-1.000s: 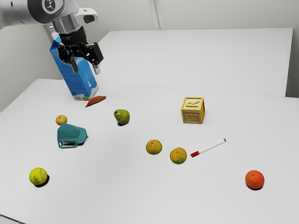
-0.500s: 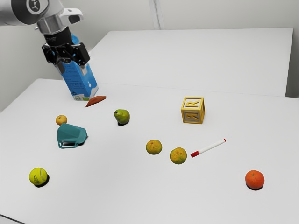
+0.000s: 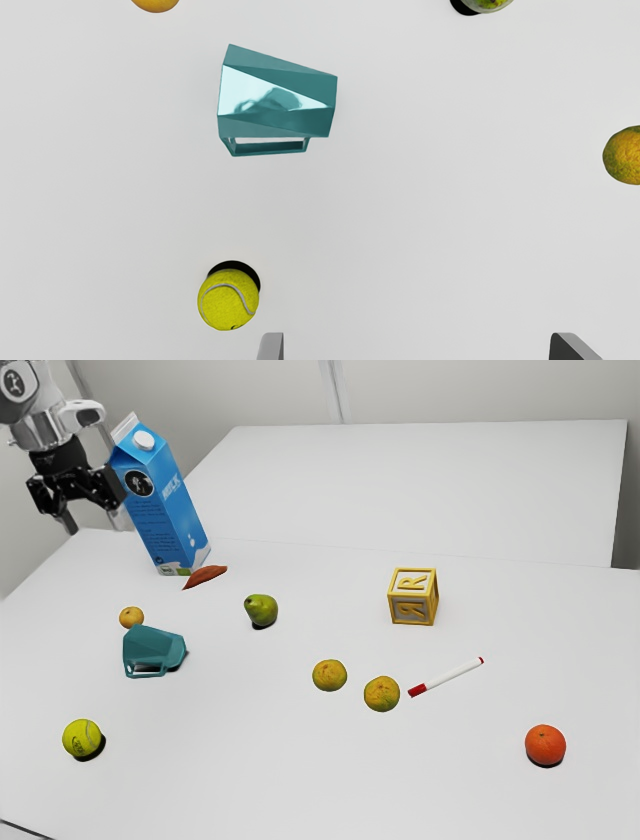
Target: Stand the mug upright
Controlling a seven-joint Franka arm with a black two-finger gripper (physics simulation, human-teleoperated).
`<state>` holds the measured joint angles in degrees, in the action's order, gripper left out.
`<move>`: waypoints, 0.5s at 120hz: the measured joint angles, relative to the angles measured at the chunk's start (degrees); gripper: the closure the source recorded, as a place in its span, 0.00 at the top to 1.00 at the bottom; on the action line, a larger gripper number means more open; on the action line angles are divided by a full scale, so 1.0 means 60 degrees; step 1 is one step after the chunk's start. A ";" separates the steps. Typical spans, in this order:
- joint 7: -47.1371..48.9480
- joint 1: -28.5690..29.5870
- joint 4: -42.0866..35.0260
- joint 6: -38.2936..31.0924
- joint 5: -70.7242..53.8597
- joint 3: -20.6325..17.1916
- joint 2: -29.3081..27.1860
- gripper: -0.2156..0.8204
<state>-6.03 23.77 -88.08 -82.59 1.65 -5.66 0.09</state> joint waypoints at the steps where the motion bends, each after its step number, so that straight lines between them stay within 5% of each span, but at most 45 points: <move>1: -0.0028 0.0042 0.0004 0.0000 0.0013 0.0001 0.0027 0.76; 60: -0.1980 0.1617 0.0044 -0.0154 0.1007 0.0017 0.1565 0.76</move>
<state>-17.91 33.47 -87.82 -83.52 7.69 -5.56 9.48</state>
